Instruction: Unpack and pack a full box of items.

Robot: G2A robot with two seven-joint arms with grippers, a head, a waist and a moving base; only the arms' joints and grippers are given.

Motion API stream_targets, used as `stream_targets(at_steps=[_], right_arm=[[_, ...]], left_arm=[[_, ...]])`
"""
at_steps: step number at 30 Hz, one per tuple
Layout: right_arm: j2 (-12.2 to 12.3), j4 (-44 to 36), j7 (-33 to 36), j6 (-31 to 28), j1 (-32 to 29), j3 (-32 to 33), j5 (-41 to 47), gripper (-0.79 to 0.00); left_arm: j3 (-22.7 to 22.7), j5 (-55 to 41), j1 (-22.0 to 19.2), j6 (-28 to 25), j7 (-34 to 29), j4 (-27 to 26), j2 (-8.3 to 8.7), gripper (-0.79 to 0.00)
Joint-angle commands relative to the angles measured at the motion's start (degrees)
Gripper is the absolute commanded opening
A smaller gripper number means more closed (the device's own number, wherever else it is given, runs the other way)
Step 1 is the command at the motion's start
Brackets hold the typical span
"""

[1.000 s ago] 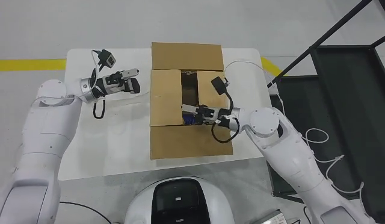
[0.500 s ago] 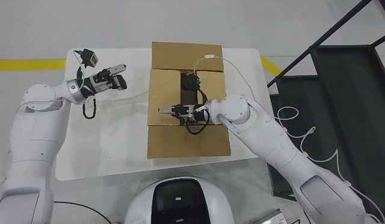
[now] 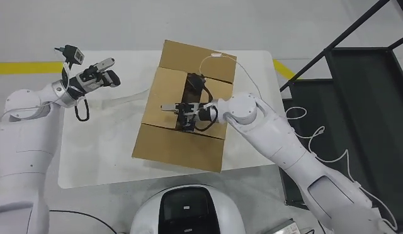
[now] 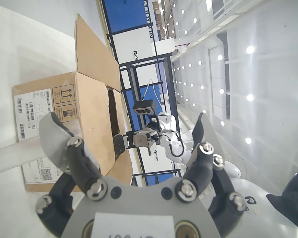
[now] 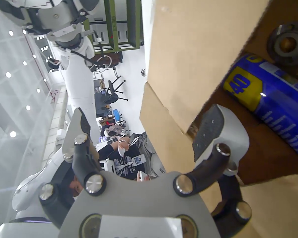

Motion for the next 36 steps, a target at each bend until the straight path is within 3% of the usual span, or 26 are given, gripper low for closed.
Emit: stream_targets(at_steps=[1, 9, 13, 21, 28, 36], right_arm=[[-0.1, 0.2, -0.4, 1.1, -0.1, -0.4, -1.2, 0.000], [-1.6, 0.6, -2.0, -1.8, -0.1, -1.7, 2.7, 0.000], [-2.9, 1.3, -3.2, -7.9, 0.1, -1.6, 9.6, 0.000], [-6.6, 2.1, -8.8, -18.5, 2.8, -5.7, 14.0, 0.000], [-12.3, 9.2, -13.0, -16.8, 8.7, -15.4, 11.7, 0.000], [-16.4, 15.4, -16.2, -15.9, 12.1, -19.3, 7.0, 0.000]], left_arm=[[-0.2, 0.0, 0.3, 0.2, 0.2, -0.5, 0.14, 0.000], [0.0, -0.3, 1.3, 0.7, 0.5, -2.4, 0.46, 0.000], [-0.9, -2.1, 1.6, 0.1, 0.1, -3.1, 0.71, 0.000], [-5.7, -7.3, 2.8, -2.2, -0.4, -5.9, 1.79, 0.000], [-6.8, -11.3, 3.7, -1.2, -1.9, -7.3, 2.12, 0.000], [-2.0, -14.3, 0.2, 1.8, -7.2, -2.6, 1.29, 0.000]])
